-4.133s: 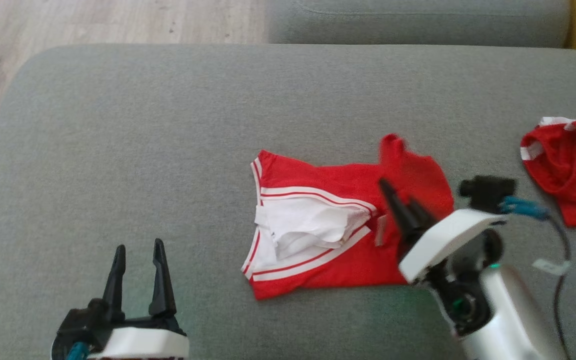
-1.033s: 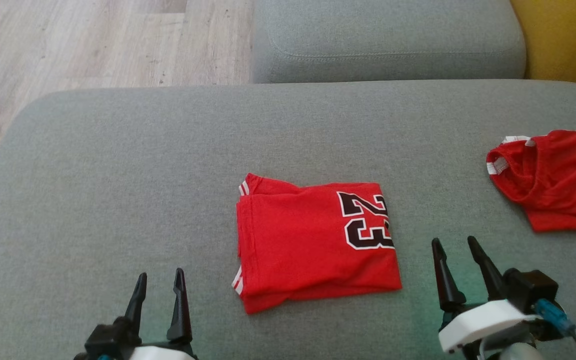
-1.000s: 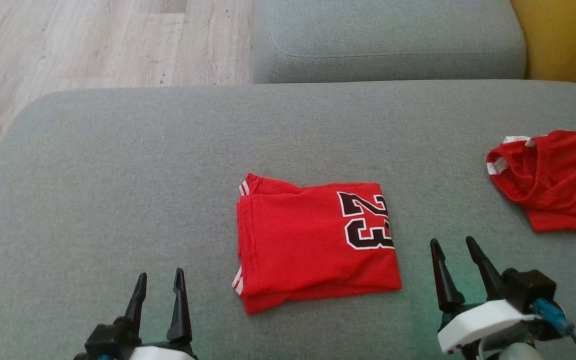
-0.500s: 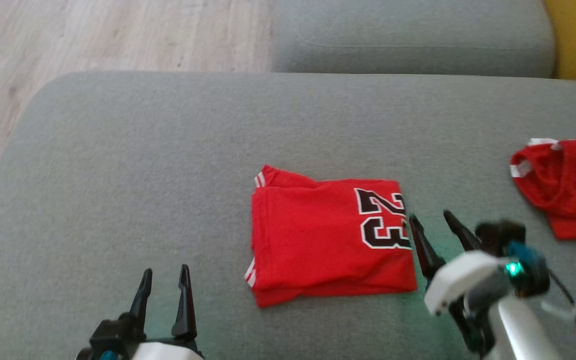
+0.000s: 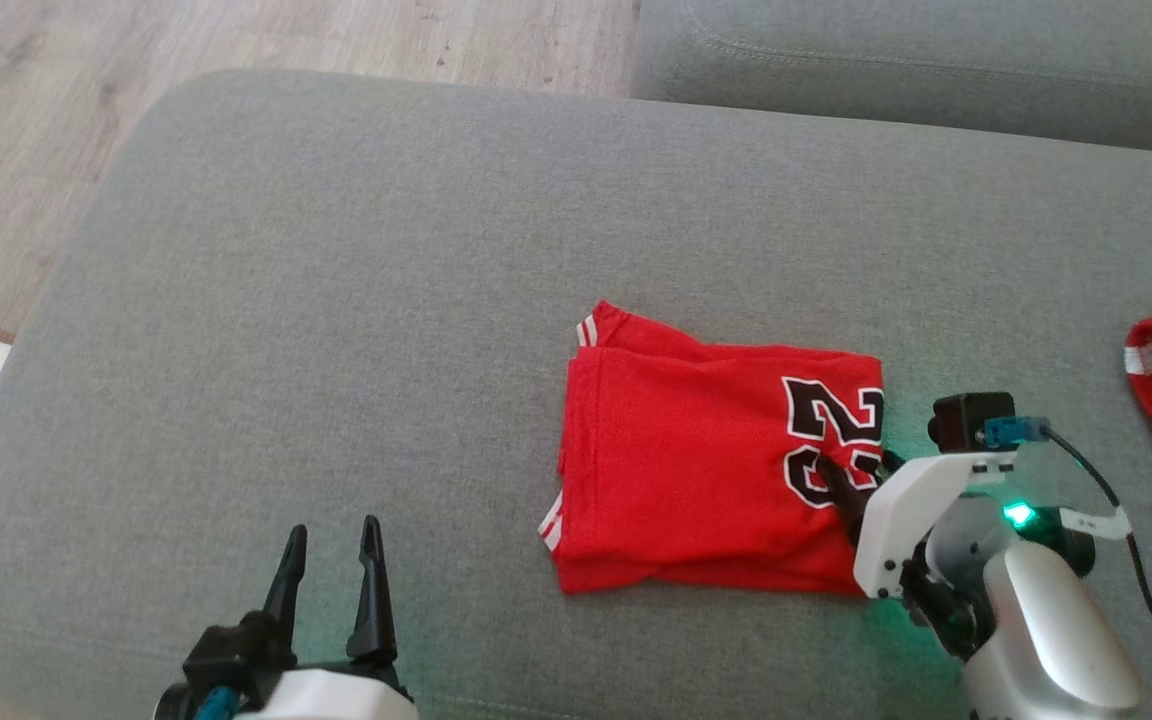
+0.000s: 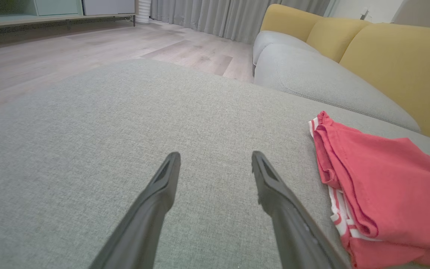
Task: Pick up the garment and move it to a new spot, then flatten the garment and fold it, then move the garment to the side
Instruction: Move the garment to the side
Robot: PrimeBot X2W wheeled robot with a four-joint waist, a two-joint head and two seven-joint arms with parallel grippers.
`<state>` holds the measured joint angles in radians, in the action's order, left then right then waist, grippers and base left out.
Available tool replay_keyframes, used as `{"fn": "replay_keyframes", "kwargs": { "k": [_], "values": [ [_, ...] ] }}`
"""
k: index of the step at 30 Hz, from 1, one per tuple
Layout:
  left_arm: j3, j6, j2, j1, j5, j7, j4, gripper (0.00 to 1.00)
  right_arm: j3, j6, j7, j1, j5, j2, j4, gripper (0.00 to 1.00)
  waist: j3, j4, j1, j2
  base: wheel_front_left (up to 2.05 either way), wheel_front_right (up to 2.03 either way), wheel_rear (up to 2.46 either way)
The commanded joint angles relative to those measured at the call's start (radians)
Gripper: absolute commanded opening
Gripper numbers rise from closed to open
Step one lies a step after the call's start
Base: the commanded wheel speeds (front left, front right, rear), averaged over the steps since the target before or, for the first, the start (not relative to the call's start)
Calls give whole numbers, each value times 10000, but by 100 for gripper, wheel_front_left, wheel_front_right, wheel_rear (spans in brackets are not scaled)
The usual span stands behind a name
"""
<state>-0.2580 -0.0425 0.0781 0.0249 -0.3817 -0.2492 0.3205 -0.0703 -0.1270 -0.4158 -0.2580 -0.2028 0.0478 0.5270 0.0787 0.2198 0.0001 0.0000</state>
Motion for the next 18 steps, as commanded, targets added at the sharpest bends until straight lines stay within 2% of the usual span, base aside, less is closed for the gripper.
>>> {"fn": "replay_keyframes", "kwargs": {
  "k": [1,3,4,5,6,7,8,9,13,18],
  "values": [
    [322,21,-52,-479,-20,-118,-214,100,-208,-37,-147,-496,-56,24,-223,100,55,73,-1,0,0,0,0],
    [338,36,-69,-502,-4,-121,-210,100,-228,-37,-272,-533,-133,24,-138,100,93,111,-1,0,0,0,0],
    [351,45,-78,-515,8,-122,-226,100,-241,-37,-291,-559,-187,24,-102,95,119,117,-1,0,0,0,0],
    [366,52,-86,-526,22,-122,-249,100,-274,-37,-301,-591,-245,24,-69,75,149,112,-1,0,0,0,0],
    [375,62,-92,-533,42,-123,-272,100,-326,-37,-297,-631,-295,24,-41,49,185,88,-1,0,0,0,0],
    [385,70,-97,-538,67,-123,-293,100,-382,-37,-278,-682,-339,24,-19,36,229,46,-1,0,0,0,0],
    [394,79,-101,-545,93,-123,-310,100,-421,-37,-210,-742,-383,24,-14,15,277,-8,-1,0,0,0,0],
    [395,91,-105,-556,121,-124,-323,100,-444,-37,-108,-820,-400,24,-9,0,325,-77,-1,0,0,0,0],
    [373,152,-119,-614,227,-124,-411,100,-572,-37,335,-1205,-298,27,-50,0,533,-530,-1,0,0,0,0],
    [365,194,-128,-746,330,-125,-634,100,-523,-37,769,-1626,50,344,-365,0,709,-1518,-1,0,0,0,0]
  ]
}}
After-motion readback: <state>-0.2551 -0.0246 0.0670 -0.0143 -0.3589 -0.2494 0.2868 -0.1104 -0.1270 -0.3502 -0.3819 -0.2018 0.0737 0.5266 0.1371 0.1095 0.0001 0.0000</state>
